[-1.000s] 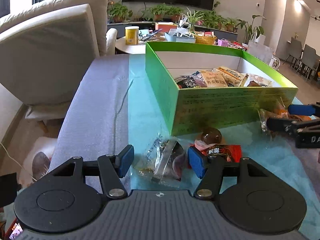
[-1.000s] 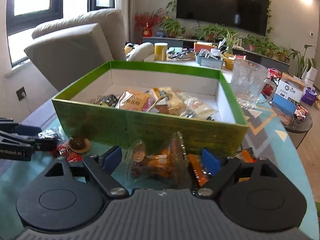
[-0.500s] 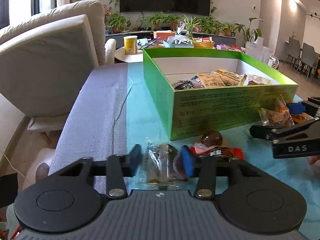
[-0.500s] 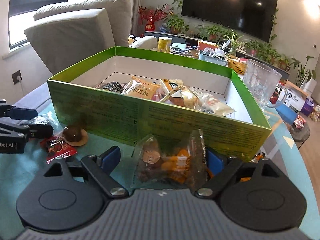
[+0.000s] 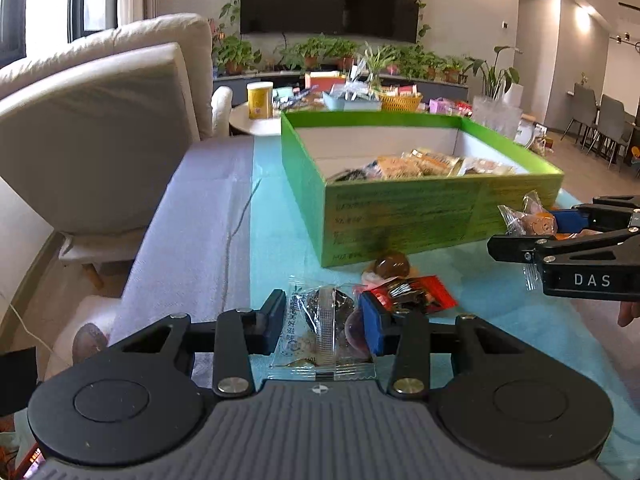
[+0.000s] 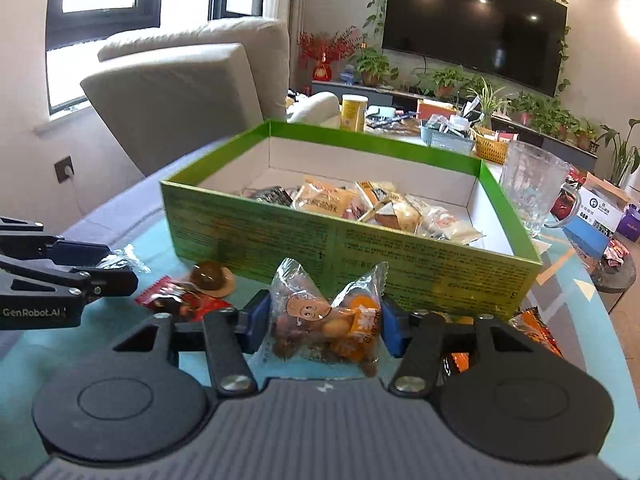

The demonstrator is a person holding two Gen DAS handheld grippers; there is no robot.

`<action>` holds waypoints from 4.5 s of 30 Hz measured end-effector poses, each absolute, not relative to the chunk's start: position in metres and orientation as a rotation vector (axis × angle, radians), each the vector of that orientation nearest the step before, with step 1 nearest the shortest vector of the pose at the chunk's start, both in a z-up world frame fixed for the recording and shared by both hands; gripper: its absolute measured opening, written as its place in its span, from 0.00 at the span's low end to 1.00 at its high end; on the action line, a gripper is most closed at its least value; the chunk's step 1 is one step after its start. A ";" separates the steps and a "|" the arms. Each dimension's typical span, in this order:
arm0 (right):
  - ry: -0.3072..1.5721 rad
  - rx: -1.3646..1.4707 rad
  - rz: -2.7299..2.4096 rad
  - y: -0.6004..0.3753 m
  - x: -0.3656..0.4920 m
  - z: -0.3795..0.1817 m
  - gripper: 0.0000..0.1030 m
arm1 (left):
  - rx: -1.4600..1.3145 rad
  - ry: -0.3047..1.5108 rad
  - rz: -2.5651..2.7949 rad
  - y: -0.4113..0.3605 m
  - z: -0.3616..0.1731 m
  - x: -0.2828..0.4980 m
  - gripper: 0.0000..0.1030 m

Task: Organize snacks
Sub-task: 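Carry both clear bags up over the green box, then open both grippers to drop the clear bags into the box, then grasp the red chocolate wrapper with the left gripper while the right grasps an orange-striped snack bag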

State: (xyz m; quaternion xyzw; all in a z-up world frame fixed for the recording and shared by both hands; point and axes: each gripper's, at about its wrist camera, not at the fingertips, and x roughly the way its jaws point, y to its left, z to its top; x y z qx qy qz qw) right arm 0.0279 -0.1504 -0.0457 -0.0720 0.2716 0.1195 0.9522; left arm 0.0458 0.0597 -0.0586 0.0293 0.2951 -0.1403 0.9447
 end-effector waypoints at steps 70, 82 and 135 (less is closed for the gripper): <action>0.520 -0.009 0.057 -0.207 0.117 -0.029 0.46 | 0.035 0.638 -0.266 -0.027 -0.039 0.173 0.38; 0.529 -0.008 0.055 -0.205 0.098 -0.033 0.46 | 0.033 0.637 -0.234 -0.022 -0.038 0.152 0.43; 0.586 -0.050 0.133 -0.250 0.059 -0.071 0.47 | 0.001 0.724 -0.312 0.012 -0.068 0.065 0.52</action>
